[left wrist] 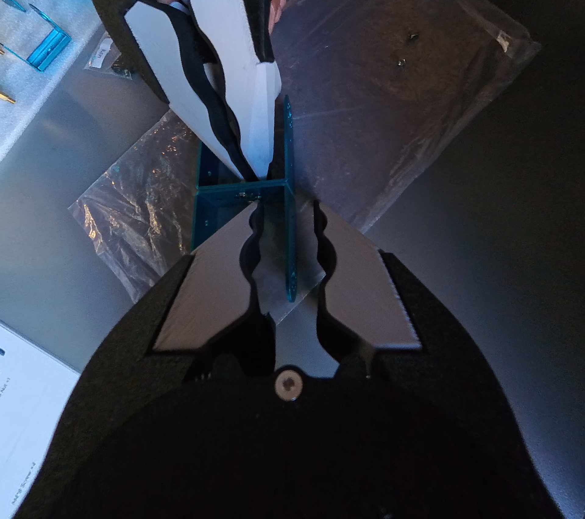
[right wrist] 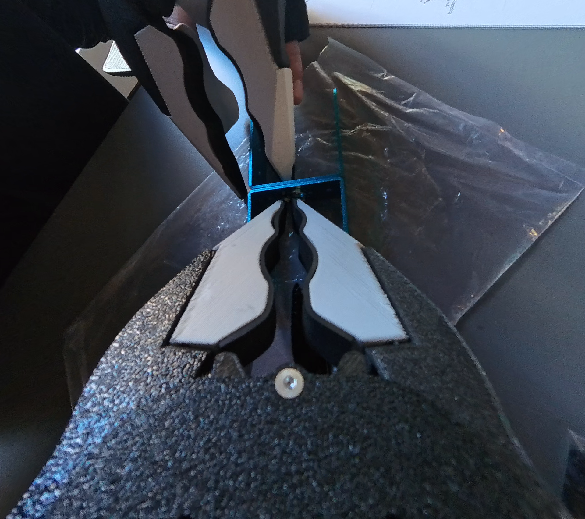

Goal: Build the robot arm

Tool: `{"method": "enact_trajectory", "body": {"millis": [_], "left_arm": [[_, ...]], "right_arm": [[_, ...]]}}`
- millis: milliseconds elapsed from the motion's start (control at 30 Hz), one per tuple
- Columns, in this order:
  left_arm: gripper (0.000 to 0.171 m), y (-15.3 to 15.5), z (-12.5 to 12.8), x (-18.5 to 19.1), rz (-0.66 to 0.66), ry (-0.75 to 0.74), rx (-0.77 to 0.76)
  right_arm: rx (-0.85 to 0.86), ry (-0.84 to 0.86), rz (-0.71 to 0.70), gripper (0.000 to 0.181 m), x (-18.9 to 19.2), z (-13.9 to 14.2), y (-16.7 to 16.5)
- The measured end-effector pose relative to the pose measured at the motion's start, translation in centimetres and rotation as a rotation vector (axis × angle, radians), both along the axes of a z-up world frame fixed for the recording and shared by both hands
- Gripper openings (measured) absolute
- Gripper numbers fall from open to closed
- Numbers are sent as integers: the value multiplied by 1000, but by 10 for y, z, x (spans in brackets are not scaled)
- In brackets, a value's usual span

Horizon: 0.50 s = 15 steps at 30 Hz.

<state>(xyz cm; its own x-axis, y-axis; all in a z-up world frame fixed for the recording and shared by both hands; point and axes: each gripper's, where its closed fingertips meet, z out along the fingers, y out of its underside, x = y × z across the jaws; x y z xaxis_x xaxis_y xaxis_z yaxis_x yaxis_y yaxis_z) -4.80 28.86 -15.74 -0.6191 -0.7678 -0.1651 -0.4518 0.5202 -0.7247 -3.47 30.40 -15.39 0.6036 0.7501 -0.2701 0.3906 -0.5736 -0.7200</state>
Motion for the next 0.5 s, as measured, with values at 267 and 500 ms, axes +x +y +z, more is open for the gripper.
{"method": "enact_trajectory", "body": {"millis": [267,500], "left_arm": [[31,0,0,1,1,-12,12],[31,0,0,1,2,-10,11]], "right_arm": [[32,11,-18,2,3,5,3],[41,-5,-27,1,5,4,5]]}}
